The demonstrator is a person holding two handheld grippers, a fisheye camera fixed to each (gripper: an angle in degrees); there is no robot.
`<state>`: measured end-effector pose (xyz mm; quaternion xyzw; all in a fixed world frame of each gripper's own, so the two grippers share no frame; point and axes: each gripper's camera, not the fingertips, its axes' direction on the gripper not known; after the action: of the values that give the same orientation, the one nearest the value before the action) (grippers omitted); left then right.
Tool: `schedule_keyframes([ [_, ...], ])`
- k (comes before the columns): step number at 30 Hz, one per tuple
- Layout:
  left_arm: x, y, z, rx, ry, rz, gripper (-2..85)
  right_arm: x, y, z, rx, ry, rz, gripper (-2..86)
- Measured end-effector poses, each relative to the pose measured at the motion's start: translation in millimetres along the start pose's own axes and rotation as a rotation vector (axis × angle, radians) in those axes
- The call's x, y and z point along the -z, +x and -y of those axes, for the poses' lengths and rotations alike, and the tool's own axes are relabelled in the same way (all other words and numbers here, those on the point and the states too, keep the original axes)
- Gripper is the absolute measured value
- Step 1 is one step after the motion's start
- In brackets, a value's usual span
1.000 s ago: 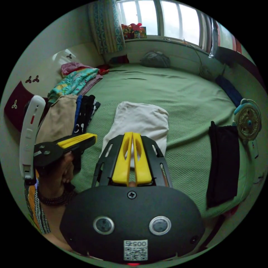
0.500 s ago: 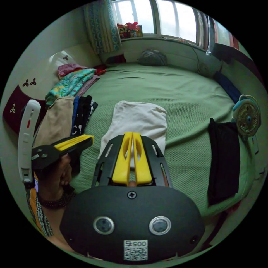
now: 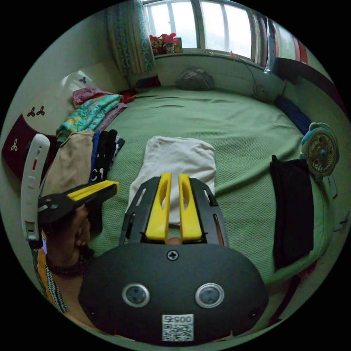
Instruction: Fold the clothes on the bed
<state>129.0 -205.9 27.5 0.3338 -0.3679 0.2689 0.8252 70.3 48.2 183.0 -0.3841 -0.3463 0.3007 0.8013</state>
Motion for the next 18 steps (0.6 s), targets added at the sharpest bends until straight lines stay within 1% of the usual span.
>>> schedule_keyframes([
  [6, -9.6, -21.3, 2.8, 0.031, 0.011, 0.003, -0.2, -8.1, -13.4, 3.2, 0.012, 0.016, 0.0, 4.2],
  [10, -19.0, -44.6, 5.2, 0.078, 0.007, -0.03, -0.2, -21.4, -25.8, 7.0, 0.057, -0.033, -0.001, 4.8],
  [15, -31.3, -68.0, 7.4, 0.108, 0.003, -0.069, -0.2, -34.9, -40.8, 12.0, 0.108, -0.076, 0.101, 7.9],
  [18, -40.0, -79.0, 9.6, 0.117, -0.001, -0.054, -0.2, -45.2, -51.9, 15.0, 0.124, -0.083, 0.127, 8.9],
])
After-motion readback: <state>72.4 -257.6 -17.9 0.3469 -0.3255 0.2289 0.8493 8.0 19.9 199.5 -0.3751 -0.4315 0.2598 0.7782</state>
